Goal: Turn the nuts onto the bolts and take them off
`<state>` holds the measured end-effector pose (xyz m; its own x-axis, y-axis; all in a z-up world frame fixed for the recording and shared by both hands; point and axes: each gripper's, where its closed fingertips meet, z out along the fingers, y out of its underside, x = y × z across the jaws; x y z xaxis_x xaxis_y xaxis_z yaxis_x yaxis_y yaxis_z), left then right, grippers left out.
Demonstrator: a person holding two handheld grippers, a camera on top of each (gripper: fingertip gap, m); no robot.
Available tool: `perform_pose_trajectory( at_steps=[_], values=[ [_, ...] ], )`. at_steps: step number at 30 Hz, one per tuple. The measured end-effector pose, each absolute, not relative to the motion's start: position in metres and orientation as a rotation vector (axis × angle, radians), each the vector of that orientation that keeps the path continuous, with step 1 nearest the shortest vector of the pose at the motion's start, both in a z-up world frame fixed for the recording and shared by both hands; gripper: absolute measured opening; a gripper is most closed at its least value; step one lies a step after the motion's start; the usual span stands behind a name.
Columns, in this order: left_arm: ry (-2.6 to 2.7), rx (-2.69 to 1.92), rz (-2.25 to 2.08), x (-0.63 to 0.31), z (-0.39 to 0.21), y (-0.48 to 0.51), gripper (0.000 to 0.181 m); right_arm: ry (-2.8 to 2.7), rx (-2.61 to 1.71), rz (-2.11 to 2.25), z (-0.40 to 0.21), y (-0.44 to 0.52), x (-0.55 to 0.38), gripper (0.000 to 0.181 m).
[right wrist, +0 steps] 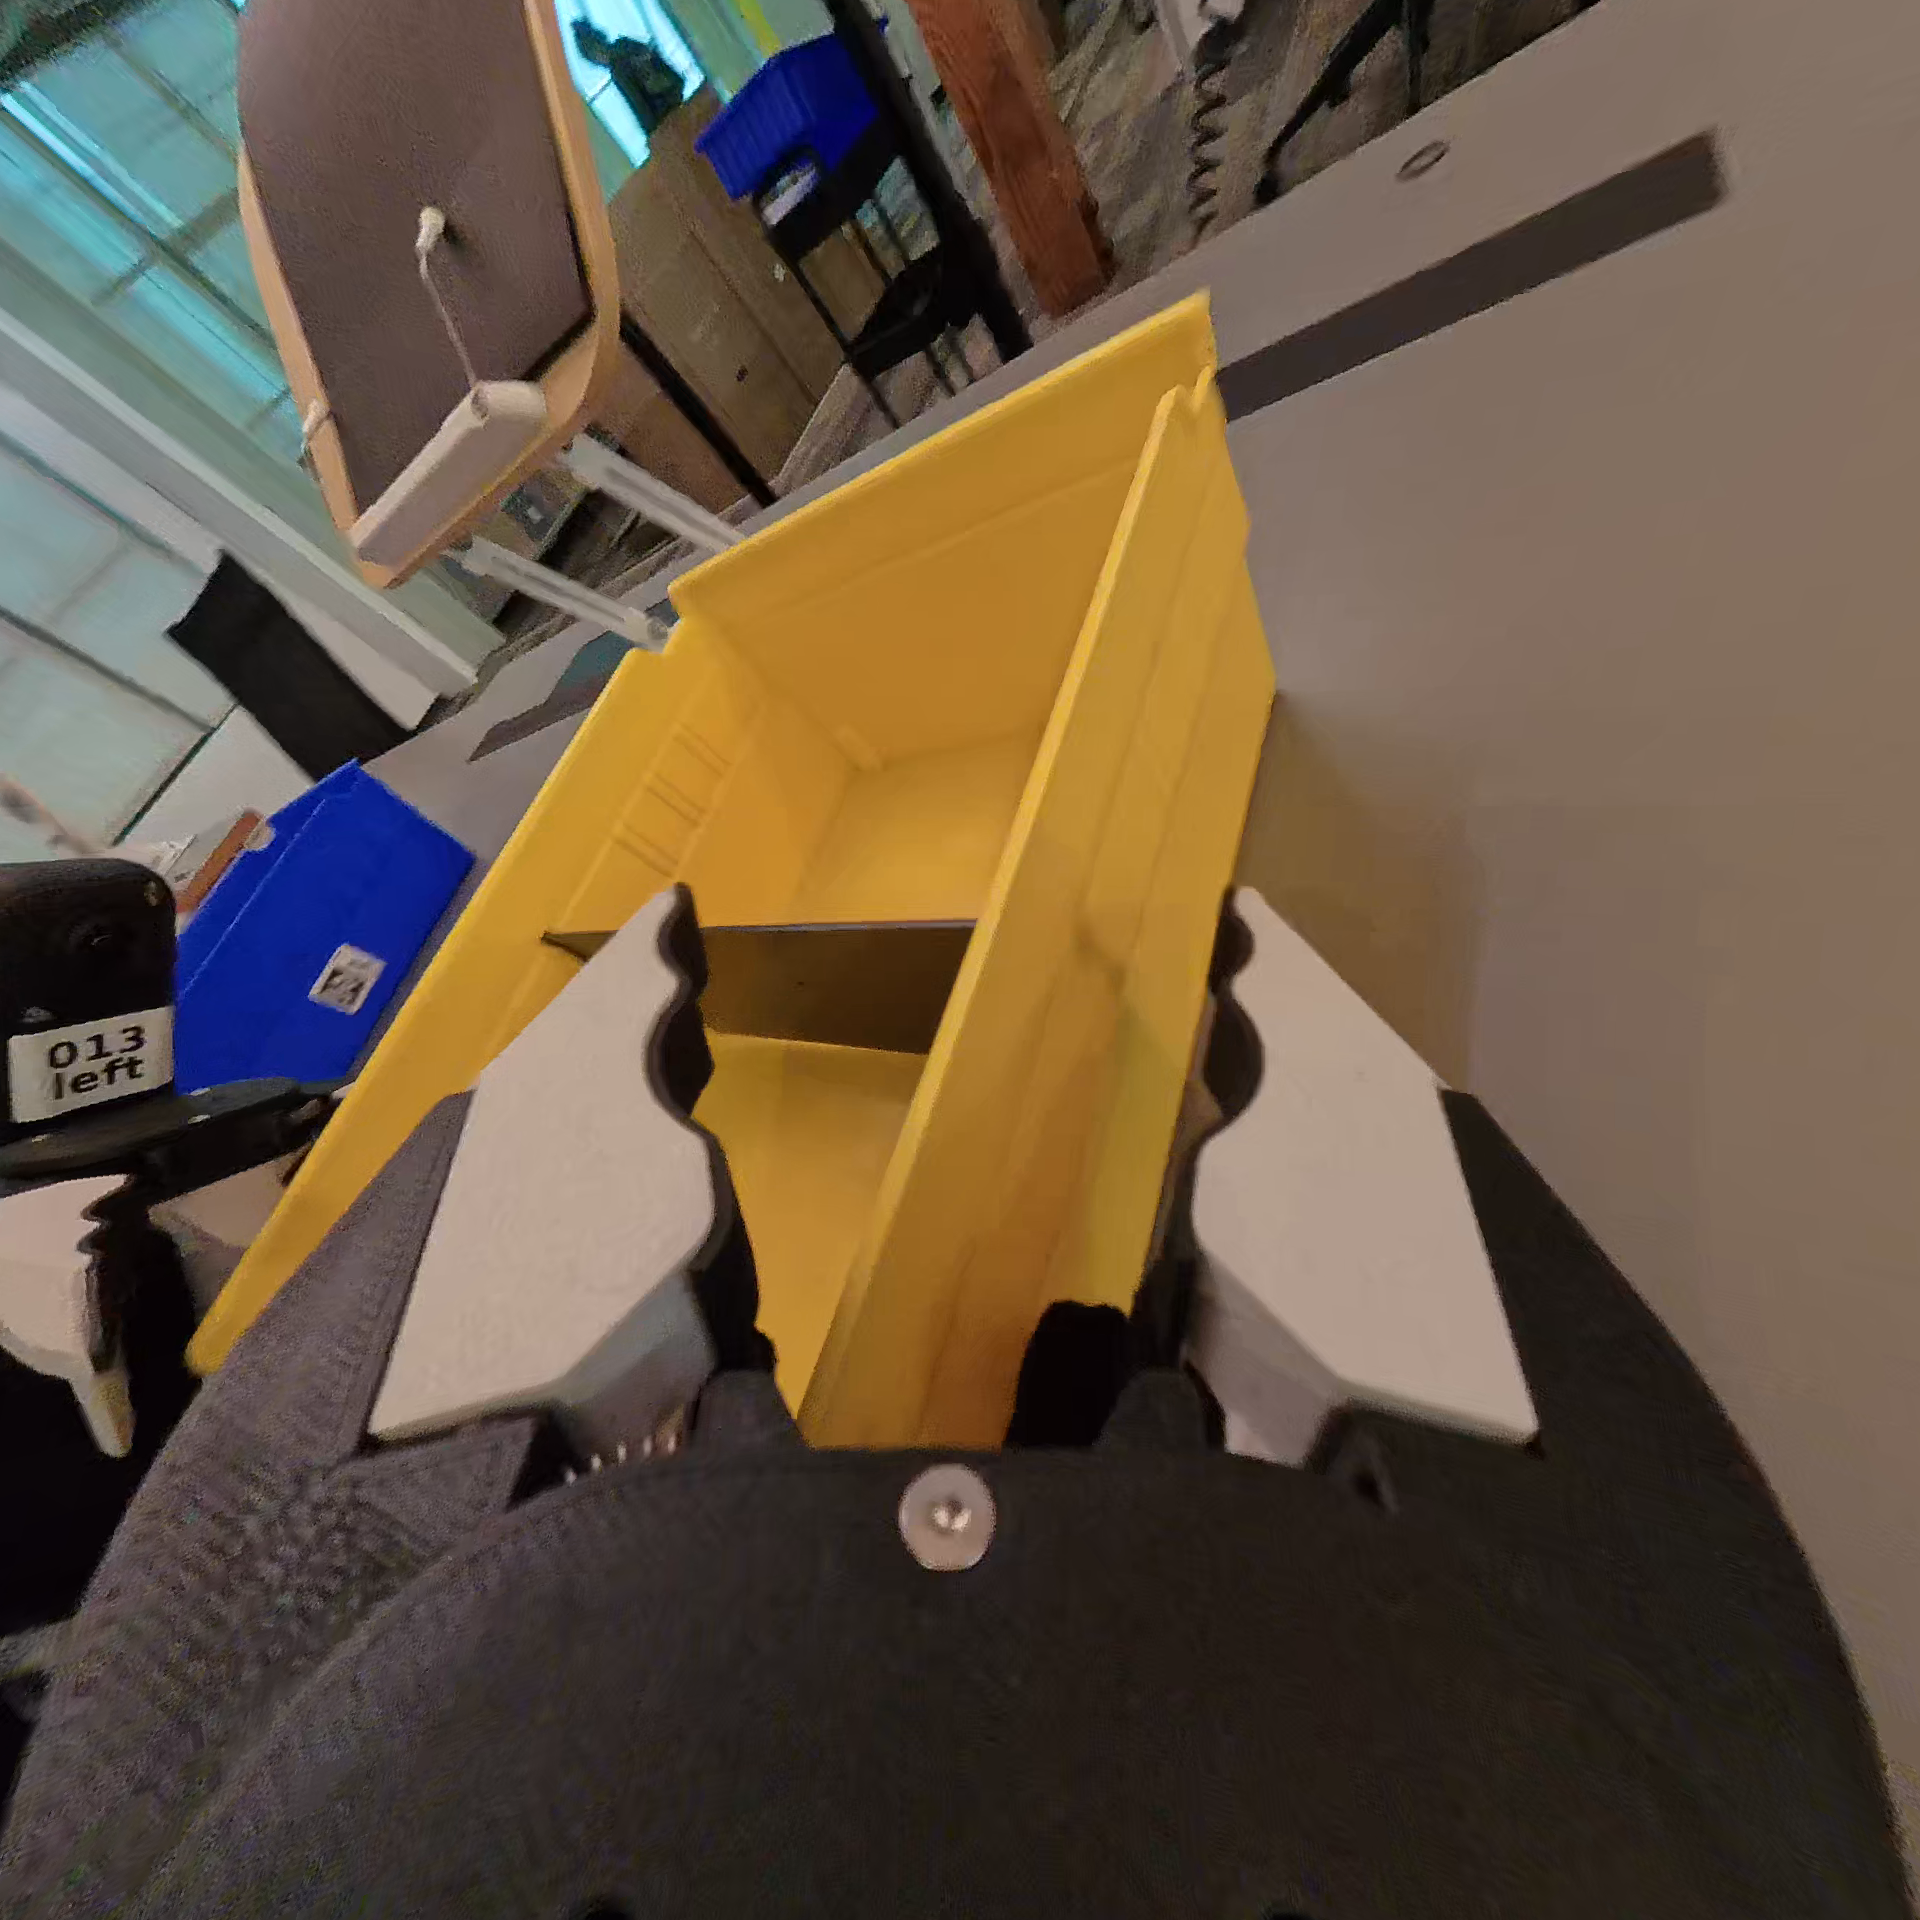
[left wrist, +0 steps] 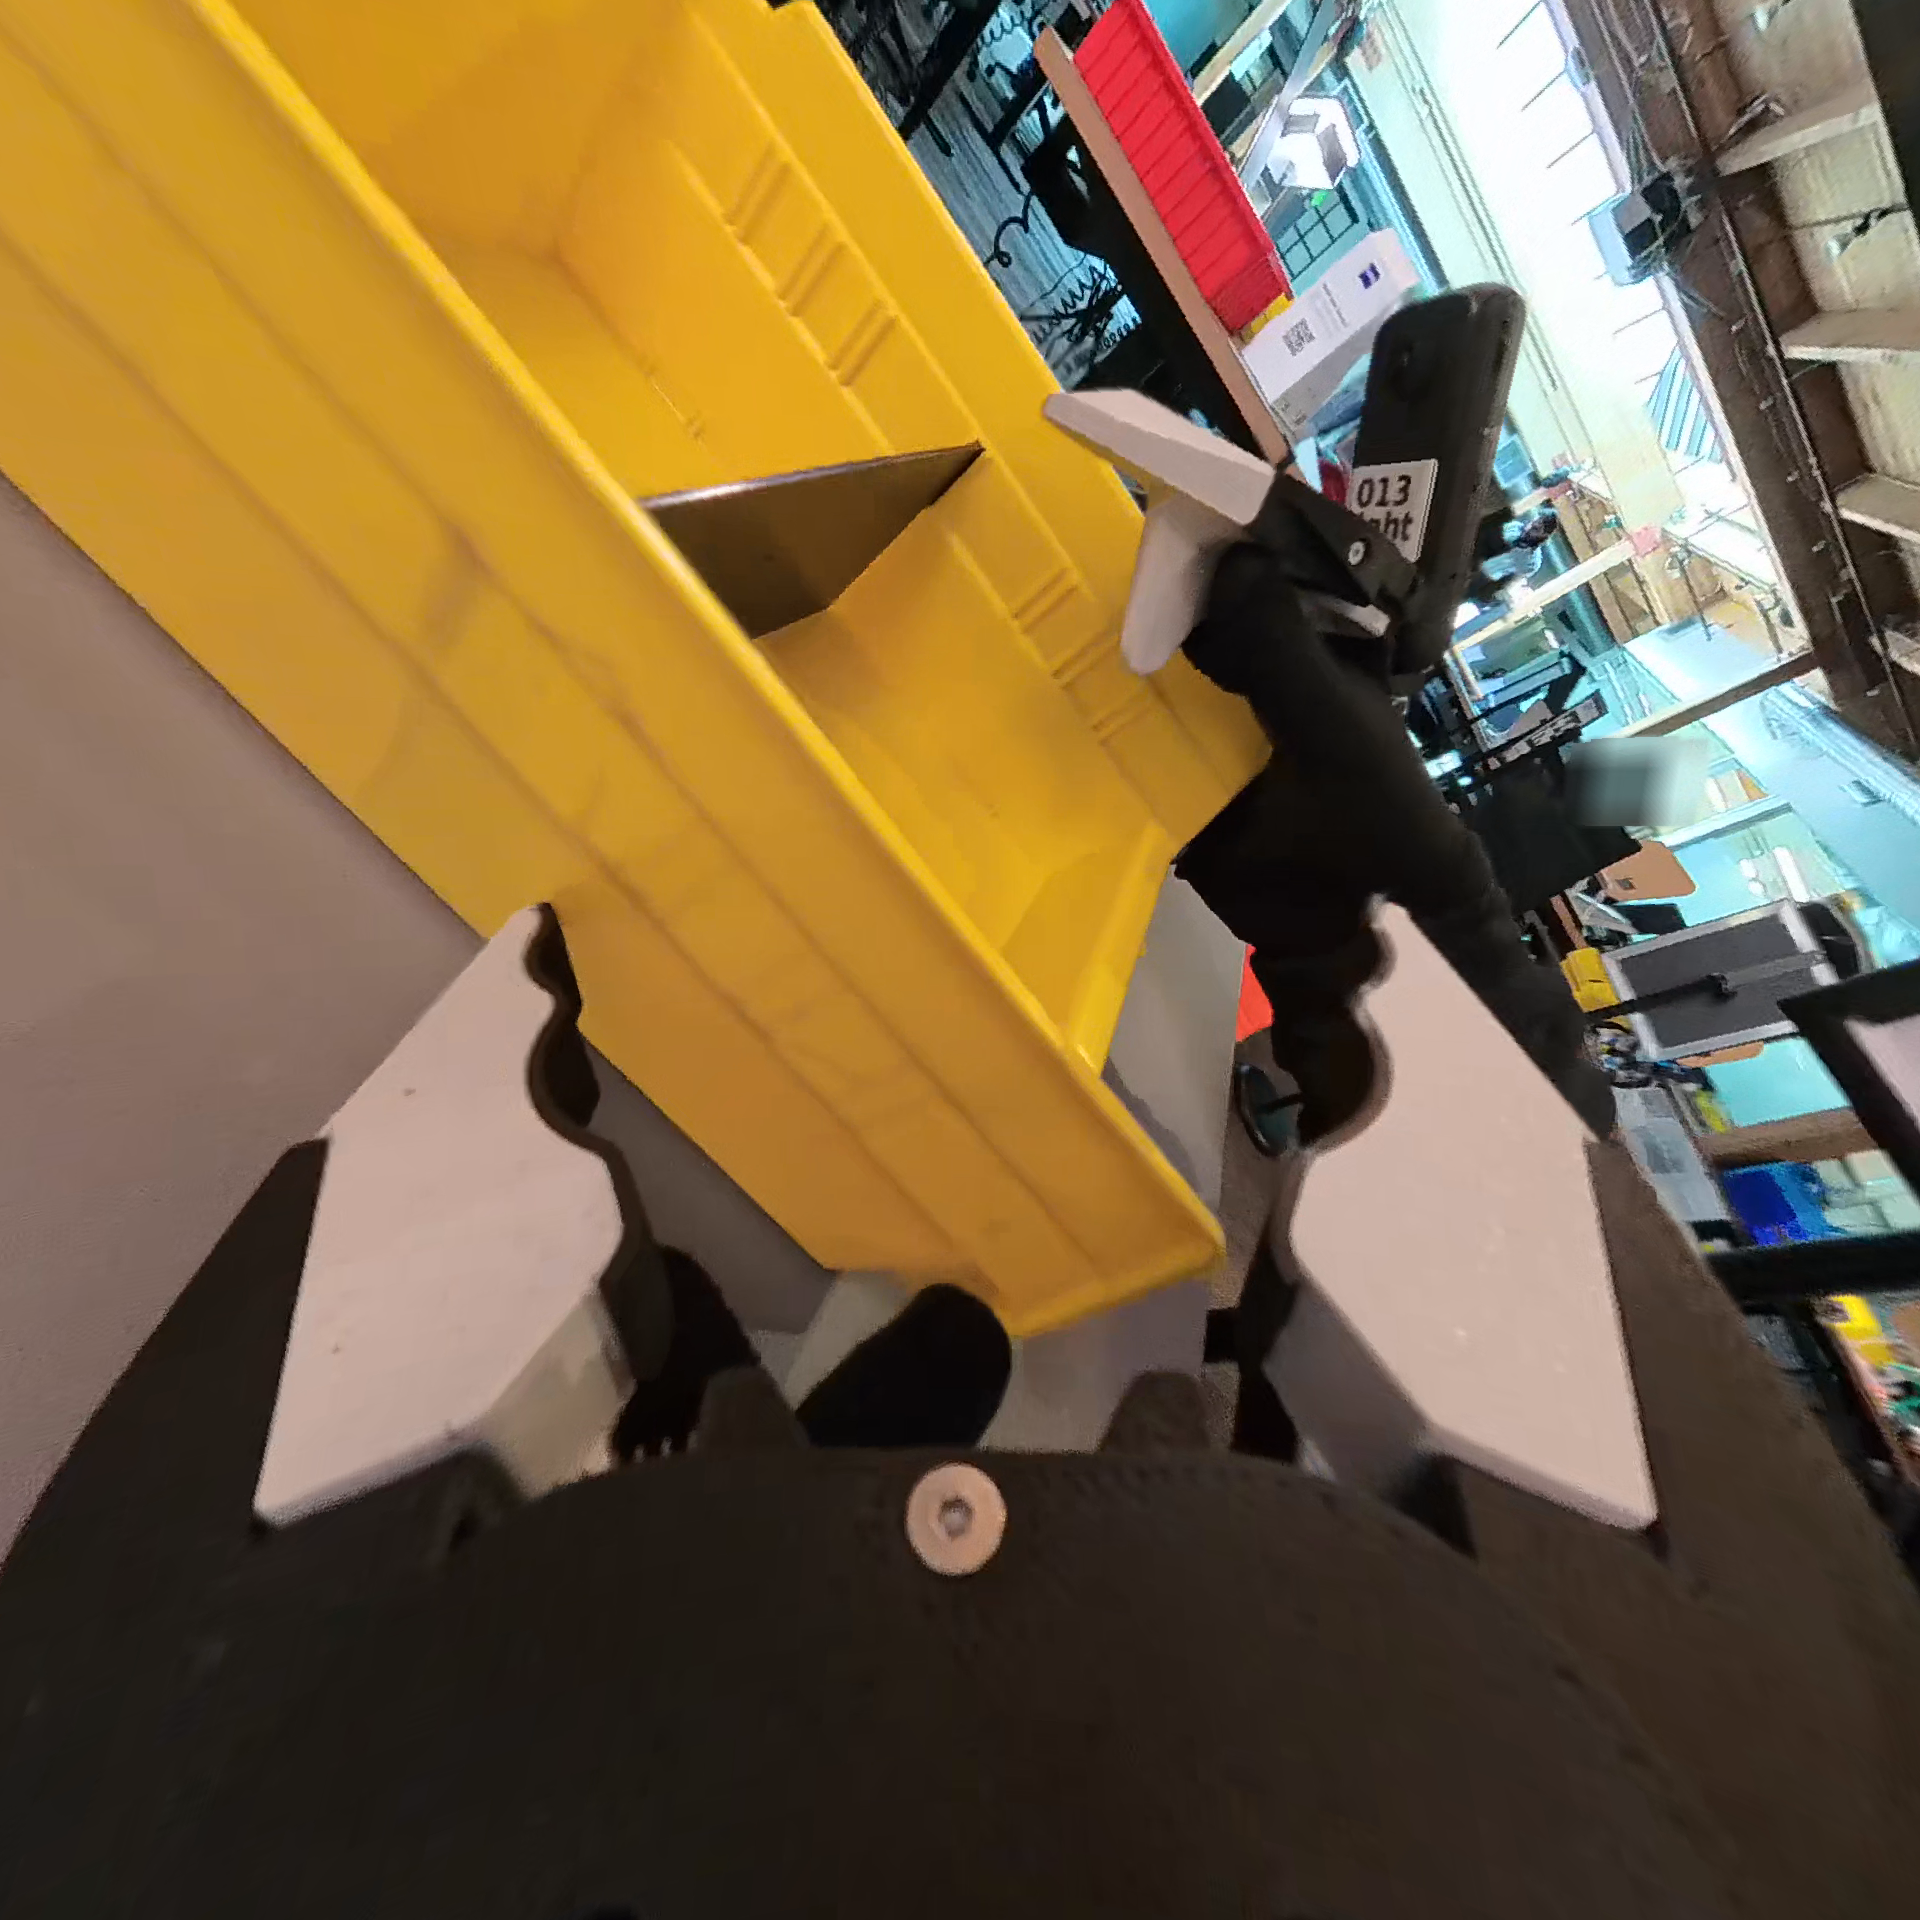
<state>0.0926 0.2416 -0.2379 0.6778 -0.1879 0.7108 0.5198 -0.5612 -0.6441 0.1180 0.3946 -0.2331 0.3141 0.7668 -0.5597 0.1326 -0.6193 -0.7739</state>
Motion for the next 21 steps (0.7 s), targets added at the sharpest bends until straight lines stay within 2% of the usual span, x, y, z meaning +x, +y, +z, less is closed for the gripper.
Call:
perform_pose_trajectory(
  at_steps=[1, 3, 4, 8, 10, 15, 21],
  values=[
    [-0.263, -1.958, -0.990, 0.089, -0.236, 0.240, 0.134, -0.769, -1.951, 1.296, -0.230, 0.400, 0.121, 0.106],
    [-0.220, -1.929, -1.028, 0.083, -0.228, 0.233, 0.121, -0.695, -1.895, 1.257, -0.215, 0.412, 0.130, 0.113],
    [-0.198, -1.920, -1.008, 0.077, -0.222, 0.228, 0.120, -0.648, -1.866, 1.229, -0.206, 0.420, 0.137, 0.119],
    [-0.063, -1.848, -0.872, 0.043, -0.177, 0.191, 0.107, -0.620, -1.769, 1.019, -0.171, 0.433, 0.160, 0.121],
    [-0.007, -1.821, -0.733, 0.011, -0.154, 0.165, 0.094, -0.658, -1.703, 0.933, -0.147, 0.424, 0.161, 0.119],
    [-0.049, -1.835, -0.368, -0.099, -0.117, 0.089, 0.074, -0.882, -1.566, 0.859, -0.095, 0.365, 0.123, 0.096],
    [-0.201, -2.176, 0.320, -0.261, -0.145, -0.033, 0.046, -1.095, -1.473, 1.006, -0.069, 0.265, 0.051, 0.084]
  ],
)
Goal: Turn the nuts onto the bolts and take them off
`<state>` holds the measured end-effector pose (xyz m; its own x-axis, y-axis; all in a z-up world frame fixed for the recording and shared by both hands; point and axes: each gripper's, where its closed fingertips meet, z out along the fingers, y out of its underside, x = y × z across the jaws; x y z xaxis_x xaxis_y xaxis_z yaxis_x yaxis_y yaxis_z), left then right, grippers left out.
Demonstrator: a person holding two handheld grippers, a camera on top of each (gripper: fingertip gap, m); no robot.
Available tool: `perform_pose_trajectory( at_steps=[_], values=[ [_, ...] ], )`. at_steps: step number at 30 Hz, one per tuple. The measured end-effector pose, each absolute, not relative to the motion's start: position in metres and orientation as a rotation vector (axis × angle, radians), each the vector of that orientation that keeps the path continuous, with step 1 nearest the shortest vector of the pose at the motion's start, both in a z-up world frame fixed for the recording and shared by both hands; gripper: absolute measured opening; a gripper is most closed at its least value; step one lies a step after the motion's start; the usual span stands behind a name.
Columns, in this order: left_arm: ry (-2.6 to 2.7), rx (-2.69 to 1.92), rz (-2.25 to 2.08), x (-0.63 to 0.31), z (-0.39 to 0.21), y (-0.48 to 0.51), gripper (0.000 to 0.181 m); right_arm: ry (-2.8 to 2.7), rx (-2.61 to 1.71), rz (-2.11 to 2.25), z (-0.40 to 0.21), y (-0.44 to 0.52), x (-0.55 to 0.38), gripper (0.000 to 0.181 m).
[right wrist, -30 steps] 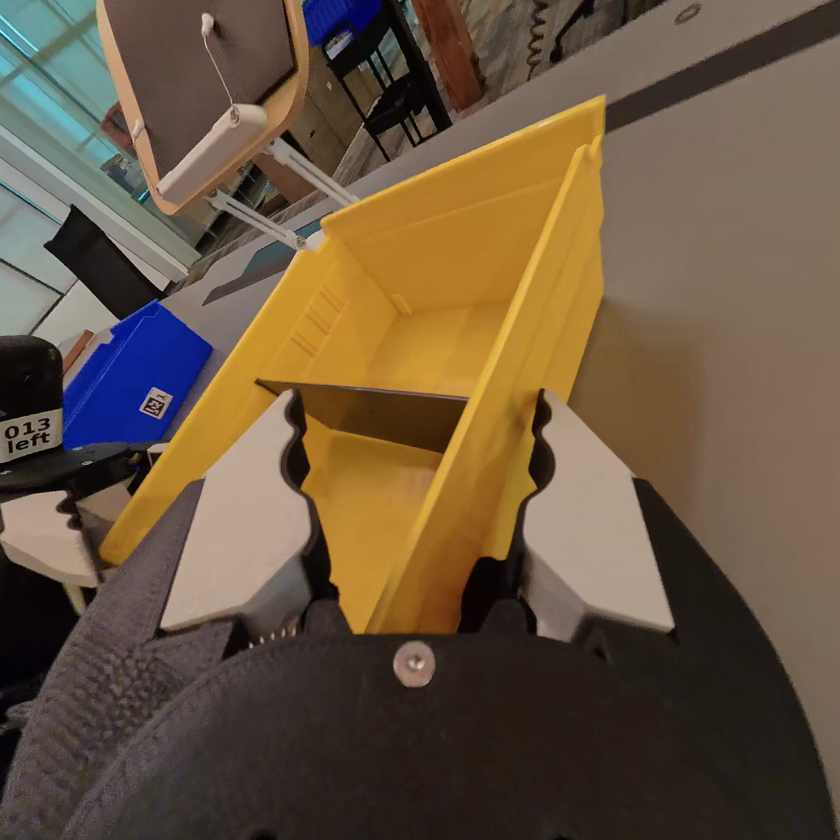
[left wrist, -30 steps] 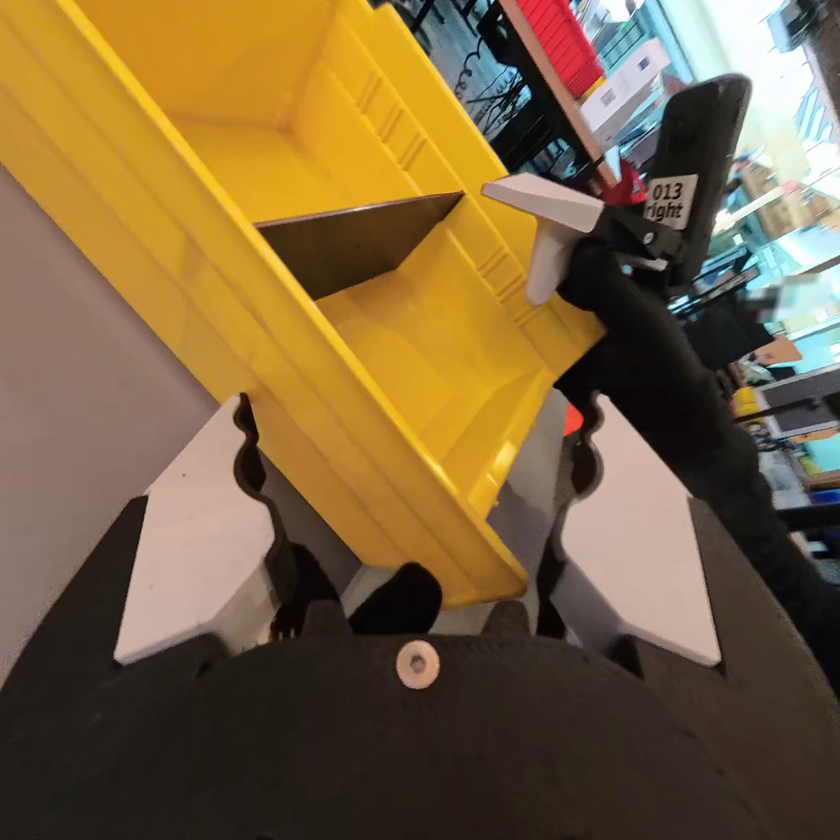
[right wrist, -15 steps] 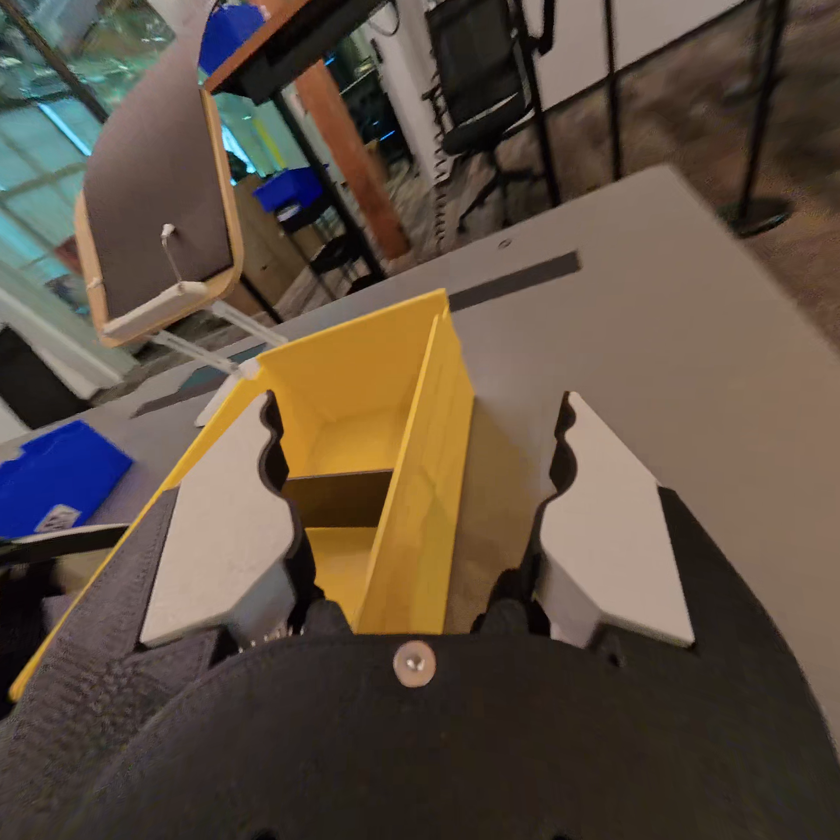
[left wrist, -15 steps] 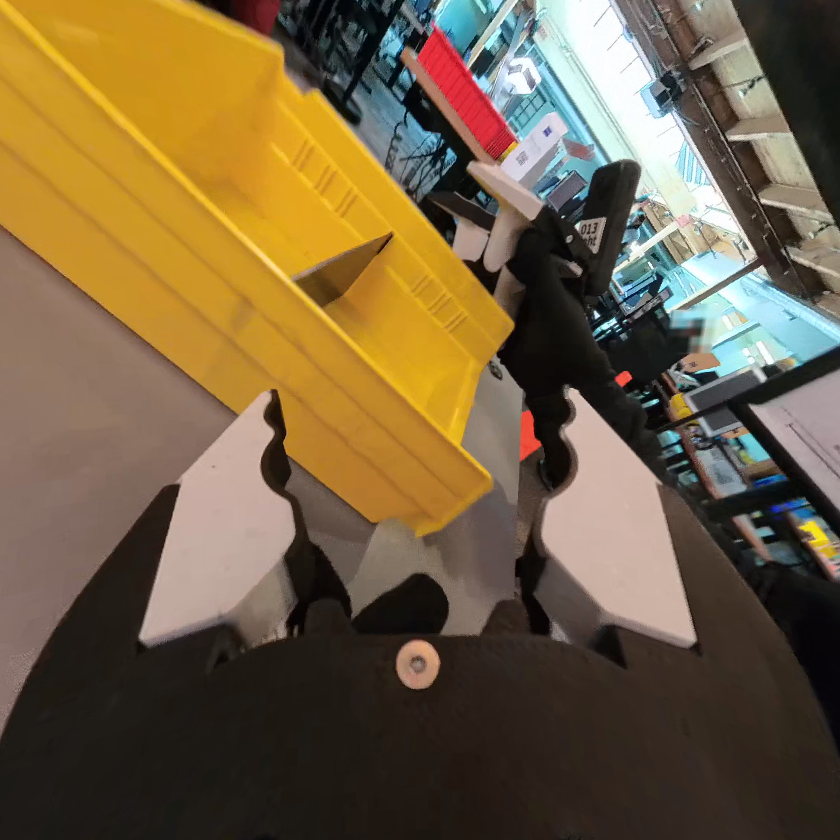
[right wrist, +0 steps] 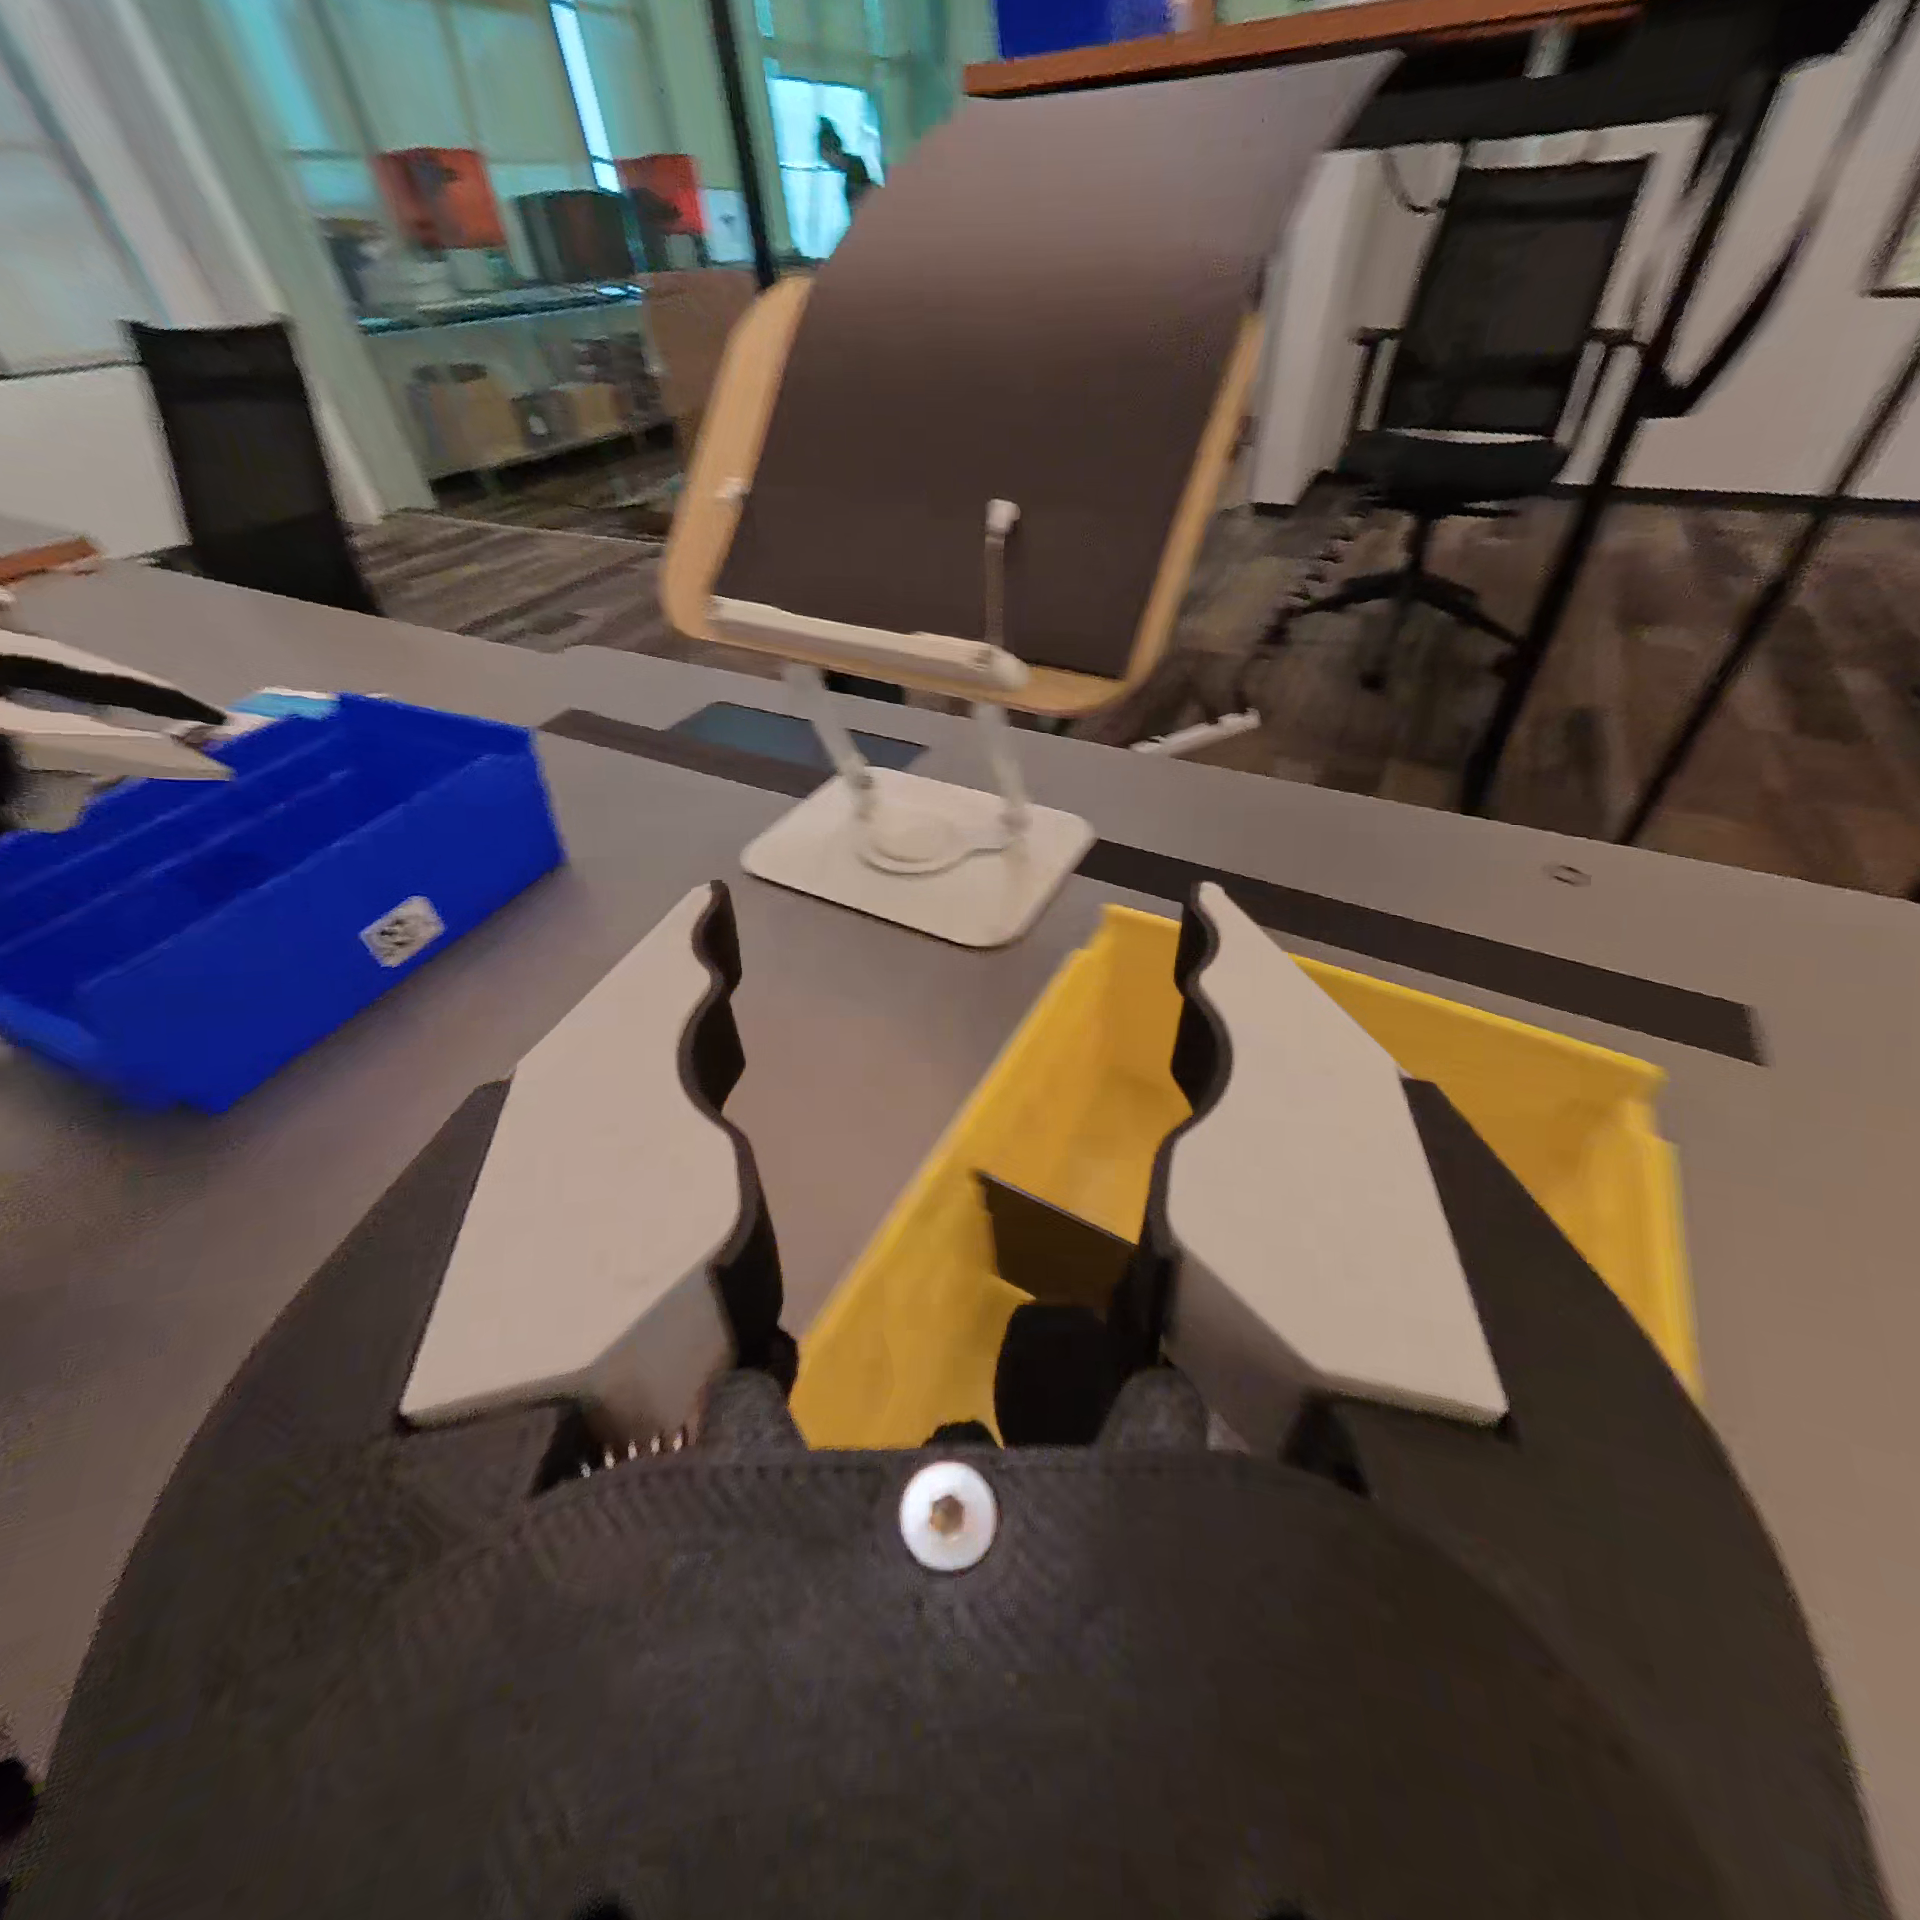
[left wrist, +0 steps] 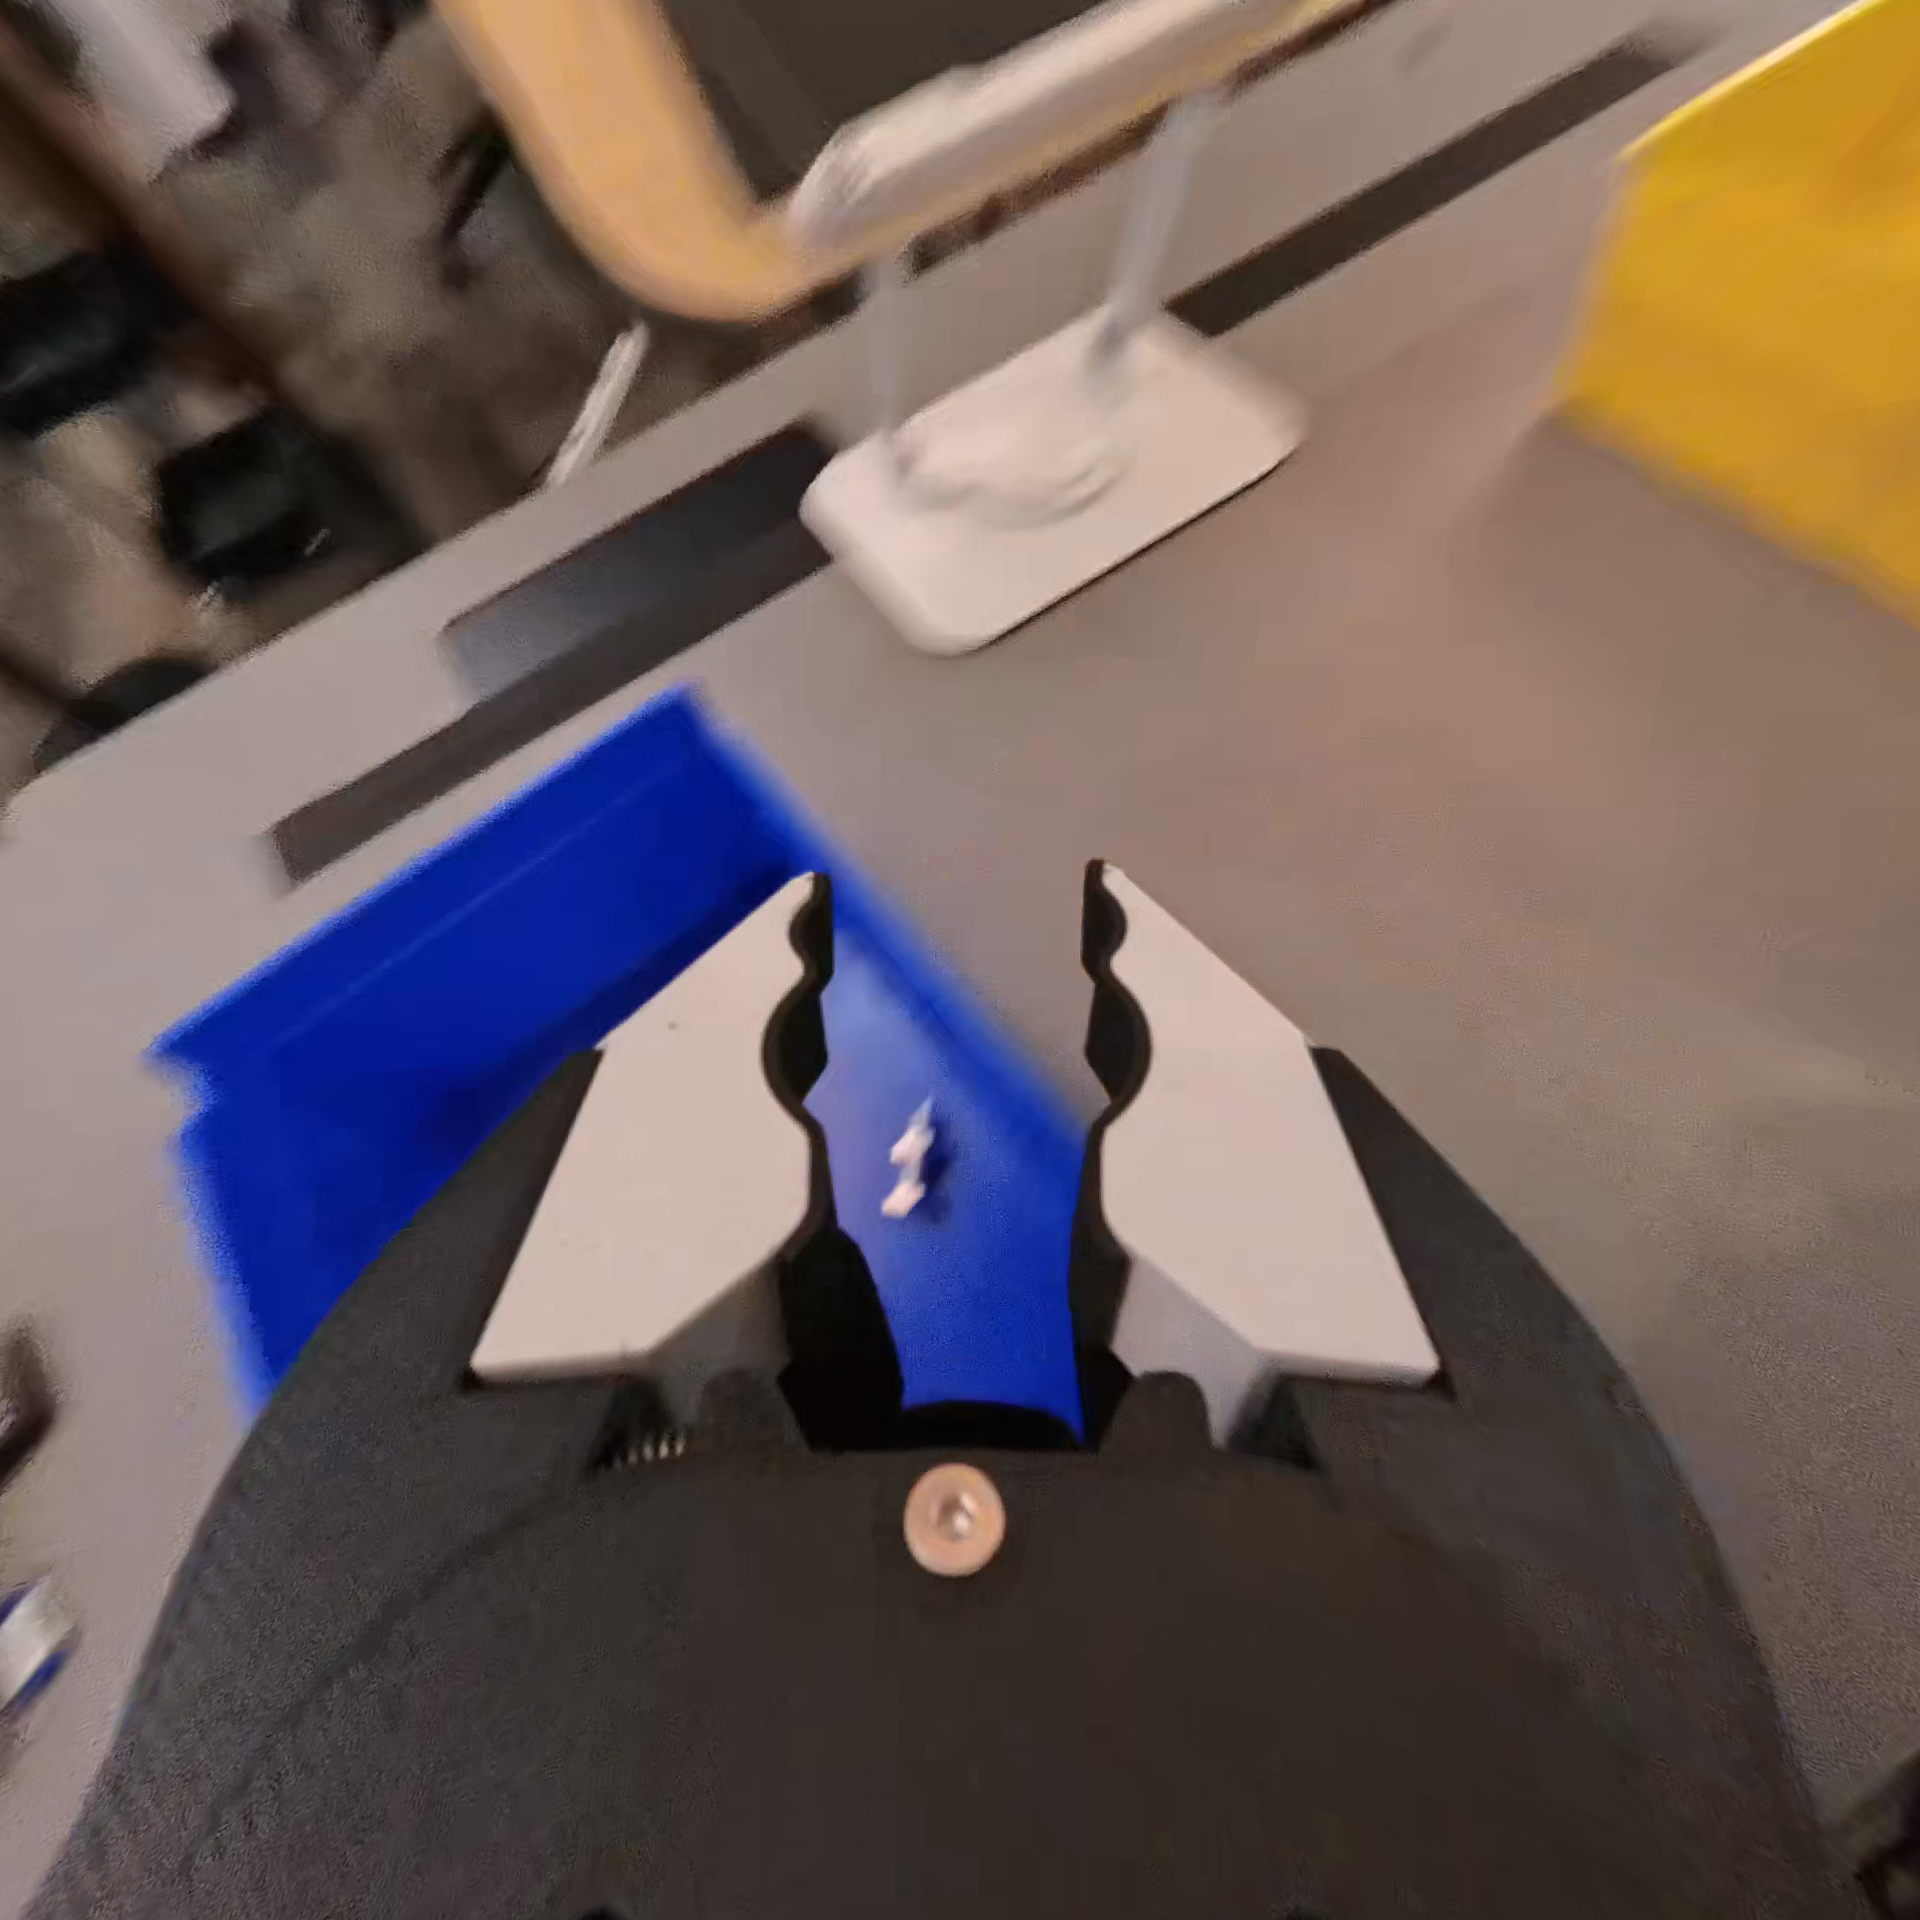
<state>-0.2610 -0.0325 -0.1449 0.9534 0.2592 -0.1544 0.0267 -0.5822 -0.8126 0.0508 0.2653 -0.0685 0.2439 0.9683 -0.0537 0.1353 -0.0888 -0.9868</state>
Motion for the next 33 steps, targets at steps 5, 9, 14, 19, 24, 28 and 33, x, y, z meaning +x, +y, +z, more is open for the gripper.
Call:
perform_pose_trajectory(
  at_steps=[5, 9, 14, 19, 24, 28, 33],
  values=[
    [-0.464, -2.422, 0.310, -0.315, -0.205, -0.105, 0.011, -1.213, -1.440, 1.203, -0.076, 0.187, 0.001, 0.080],
    [-0.602, -2.562, 0.238, -0.323, -0.254, -0.126, 0.007, -1.308, -1.461, 1.327, -0.094, 0.134, -0.023, 0.079],
    [-0.688, -2.730, 0.276, -0.331, -0.298, -0.147, 0.006, -1.323, -1.482, 1.395, -0.110, 0.109, -0.034, 0.077],
    [-0.735, -2.759, 0.263, -0.338, -0.308, -0.154, 0.008, -1.358, -1.490, 1.427, -0.121, 0.098, -0.040, 0.077],
    [-0.757, -2.779, 0.258, -0.342, -0.318, -0.155, 0.011, -1.364, -1.498, 1.461, -0.128, 0.093, -0.043, 0.076],
    [-0.784, -2.727, 0.185, -0.346, -0.318, -0.148, 0.009, -1.367, -1.508, 1.467, -0.134, 0.093, -0.043, 0.075],
    [-0.688, -2.760, 0.347, -0.349, -0.315, -0.150, 0.008, -1.376, -1.526, 1.456, -0.142, 0.095, -0.043, 0.075]
  ],
)
